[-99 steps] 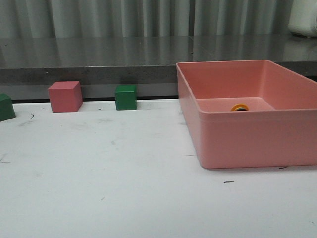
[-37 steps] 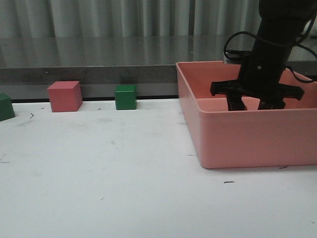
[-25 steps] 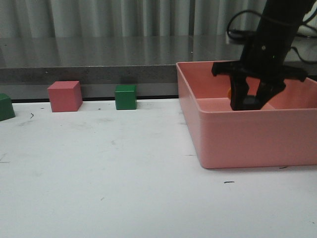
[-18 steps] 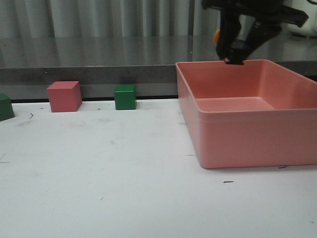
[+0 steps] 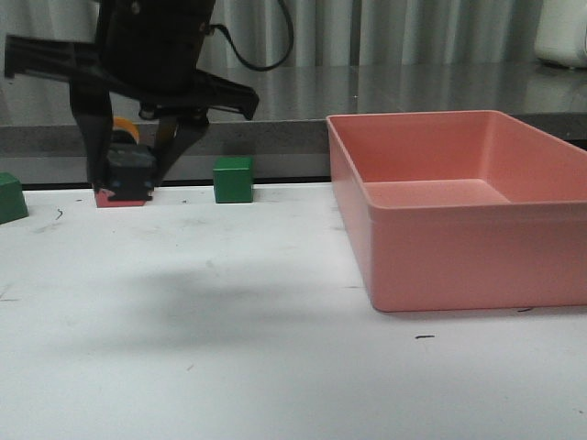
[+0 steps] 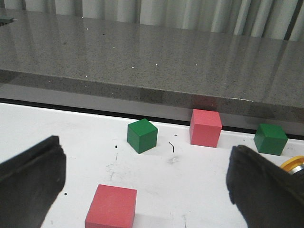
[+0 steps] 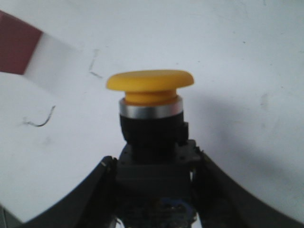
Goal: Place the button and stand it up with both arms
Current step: 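Lift the button out of the bin with the right gripper, carry toward the cubes, then open the right gripper to release the button on the table, withdraw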
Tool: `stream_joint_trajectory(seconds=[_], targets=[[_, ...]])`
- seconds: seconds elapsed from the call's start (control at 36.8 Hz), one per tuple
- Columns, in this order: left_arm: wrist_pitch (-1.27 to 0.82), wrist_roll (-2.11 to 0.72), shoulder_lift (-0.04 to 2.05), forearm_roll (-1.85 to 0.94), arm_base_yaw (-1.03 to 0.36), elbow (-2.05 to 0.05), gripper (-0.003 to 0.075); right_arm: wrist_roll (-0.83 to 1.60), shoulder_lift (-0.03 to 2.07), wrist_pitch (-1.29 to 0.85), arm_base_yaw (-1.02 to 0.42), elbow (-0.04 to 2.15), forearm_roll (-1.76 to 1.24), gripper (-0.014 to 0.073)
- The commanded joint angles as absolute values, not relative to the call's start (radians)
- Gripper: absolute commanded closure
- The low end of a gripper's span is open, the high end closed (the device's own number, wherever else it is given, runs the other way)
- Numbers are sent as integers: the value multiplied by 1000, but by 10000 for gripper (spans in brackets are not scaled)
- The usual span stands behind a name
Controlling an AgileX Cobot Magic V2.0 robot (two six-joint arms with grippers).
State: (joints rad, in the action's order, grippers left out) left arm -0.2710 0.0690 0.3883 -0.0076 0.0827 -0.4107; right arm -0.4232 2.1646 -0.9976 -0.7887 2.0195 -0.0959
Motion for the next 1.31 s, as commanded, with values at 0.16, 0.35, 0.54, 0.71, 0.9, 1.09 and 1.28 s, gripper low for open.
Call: stream_joint_trajectory(seconds=[0.16, 0.35, 0.54, 0.71, 0.9, 1.09, 1.28], targets=[[-193, 70, 401, -7, 84, -449, 60, -693, 2275, -1029, -762, 2211, 92, 367], [-193, 70, 401, -7, 84, -449, 60, -697, 2351, -1010, -761, 2211, 86, 367], [-193, 70, 401, -7, 84, -449, 60, -703, 2374, -988, -761, 2211, 54, 277], [-193, 70, 401, -7, 84, -449, 60, -703, 2370, -985, -761, 2212, 52, 3], [-193, 70, 401, -7, 84, -449, 60, -688, 2341, -1119, -761, 2360, 54, 1], [-193, 70, 401, -7, 84, -449, 60, -660, 2319, -1202, -761, 2470, 54, 322], [-193, 70, 401, -7, 84, -449, 60, -660, 2297, -1244, -761, 2474, 90, 652]])
